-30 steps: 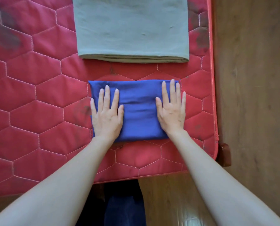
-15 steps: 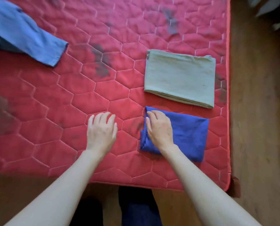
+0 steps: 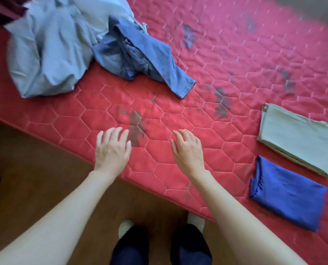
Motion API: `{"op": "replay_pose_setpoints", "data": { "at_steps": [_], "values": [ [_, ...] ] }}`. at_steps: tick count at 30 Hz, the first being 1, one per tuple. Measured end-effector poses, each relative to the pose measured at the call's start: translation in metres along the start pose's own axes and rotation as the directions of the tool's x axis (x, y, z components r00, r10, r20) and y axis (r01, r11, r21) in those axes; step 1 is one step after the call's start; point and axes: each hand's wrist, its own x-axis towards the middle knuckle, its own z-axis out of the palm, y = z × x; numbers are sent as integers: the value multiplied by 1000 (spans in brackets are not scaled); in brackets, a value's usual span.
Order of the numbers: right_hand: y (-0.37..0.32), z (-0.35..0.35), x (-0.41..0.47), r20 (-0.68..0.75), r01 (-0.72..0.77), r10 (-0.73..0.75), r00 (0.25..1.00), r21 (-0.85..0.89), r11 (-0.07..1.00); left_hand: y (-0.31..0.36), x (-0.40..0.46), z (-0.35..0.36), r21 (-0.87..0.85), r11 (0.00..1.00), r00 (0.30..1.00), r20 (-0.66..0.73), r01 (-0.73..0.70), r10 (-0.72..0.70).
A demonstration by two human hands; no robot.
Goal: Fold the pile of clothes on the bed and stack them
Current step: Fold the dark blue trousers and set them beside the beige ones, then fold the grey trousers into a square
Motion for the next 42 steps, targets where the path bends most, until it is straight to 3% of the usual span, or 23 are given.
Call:
{"op": "replay_pose_setpoints", "data": {
  "at_steps": [5, 12, 24, 31, 42],
  "values": [
    [-76, -3, 59, -14, 103, -103, 995, 3, 995, -62, 36, -34, 3, 998, 995, -71, 67, -67],
    [-139, 26, 142, 10, 169, -169, 986, 2, 986, -124, 93, -33, 12, 995, 993, -65, 101, -100],
    [-198, 91, 301, 104, 141, -144, 984, 31, 989, -223, 236, 3, 13, 996, 996, -13, 90, -90],
    [-241, 101, 384, 90, 136, -138, 986, 34, 990, -280, 320, 0, 21, 998, 996, -63, 63, -62],
    [-309, 139, 514, 26, 36, -36, 999, -23, 999, -371, 478, 14, -16, 994, 990, 96, -104, 105]
  ]
}}
